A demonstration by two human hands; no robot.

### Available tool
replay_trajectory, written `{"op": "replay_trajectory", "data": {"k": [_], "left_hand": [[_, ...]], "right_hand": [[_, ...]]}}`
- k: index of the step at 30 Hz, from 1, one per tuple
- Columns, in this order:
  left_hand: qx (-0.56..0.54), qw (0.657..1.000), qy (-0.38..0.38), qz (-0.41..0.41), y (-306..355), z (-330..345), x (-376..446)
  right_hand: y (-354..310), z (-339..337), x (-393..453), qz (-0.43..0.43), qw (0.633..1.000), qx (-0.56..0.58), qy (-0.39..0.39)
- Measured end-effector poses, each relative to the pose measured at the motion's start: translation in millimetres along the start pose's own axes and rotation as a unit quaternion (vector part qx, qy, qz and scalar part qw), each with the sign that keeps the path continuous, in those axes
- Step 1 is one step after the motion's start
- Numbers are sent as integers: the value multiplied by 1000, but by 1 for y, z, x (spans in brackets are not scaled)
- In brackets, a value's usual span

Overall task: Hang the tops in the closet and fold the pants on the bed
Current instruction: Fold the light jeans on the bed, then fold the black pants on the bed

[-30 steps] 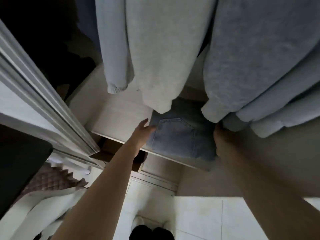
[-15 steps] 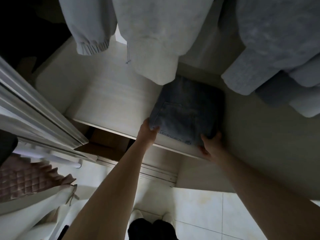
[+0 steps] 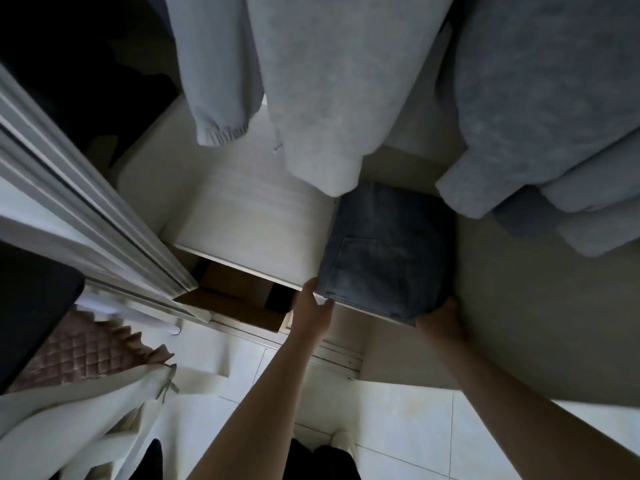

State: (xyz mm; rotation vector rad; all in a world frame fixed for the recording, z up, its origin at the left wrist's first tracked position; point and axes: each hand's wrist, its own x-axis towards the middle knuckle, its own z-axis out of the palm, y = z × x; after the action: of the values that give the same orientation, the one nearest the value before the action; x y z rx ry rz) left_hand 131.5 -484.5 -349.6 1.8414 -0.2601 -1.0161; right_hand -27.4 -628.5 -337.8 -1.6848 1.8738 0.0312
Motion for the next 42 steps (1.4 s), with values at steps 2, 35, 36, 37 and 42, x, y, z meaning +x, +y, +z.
{"op": "replay_trajectory", "data": {"k": [2, 35, 36, 37, 42], "left_hand": [[-3, 1000, -11, -27, -1, -5, -20], [-66, 684, 726, -10, -86, -209, -532], [-31, 703, 710, -16, -88, -219, -531], [-3, 730, 683, -27, -91, -233, -531], [55, 858, 499, -106, -103, -285, -510]], "right_hand": [[1, -8, -13, -14, 999, -18, -34], [-97, -9, -497, -710, 631, 23, -311], [-105, -2, -509, -729, 625, -15, -280], [-113, 9, -522, -734, 630, -88, -239], [-143, 46, -548, -578, 681, -435, -116]]}}
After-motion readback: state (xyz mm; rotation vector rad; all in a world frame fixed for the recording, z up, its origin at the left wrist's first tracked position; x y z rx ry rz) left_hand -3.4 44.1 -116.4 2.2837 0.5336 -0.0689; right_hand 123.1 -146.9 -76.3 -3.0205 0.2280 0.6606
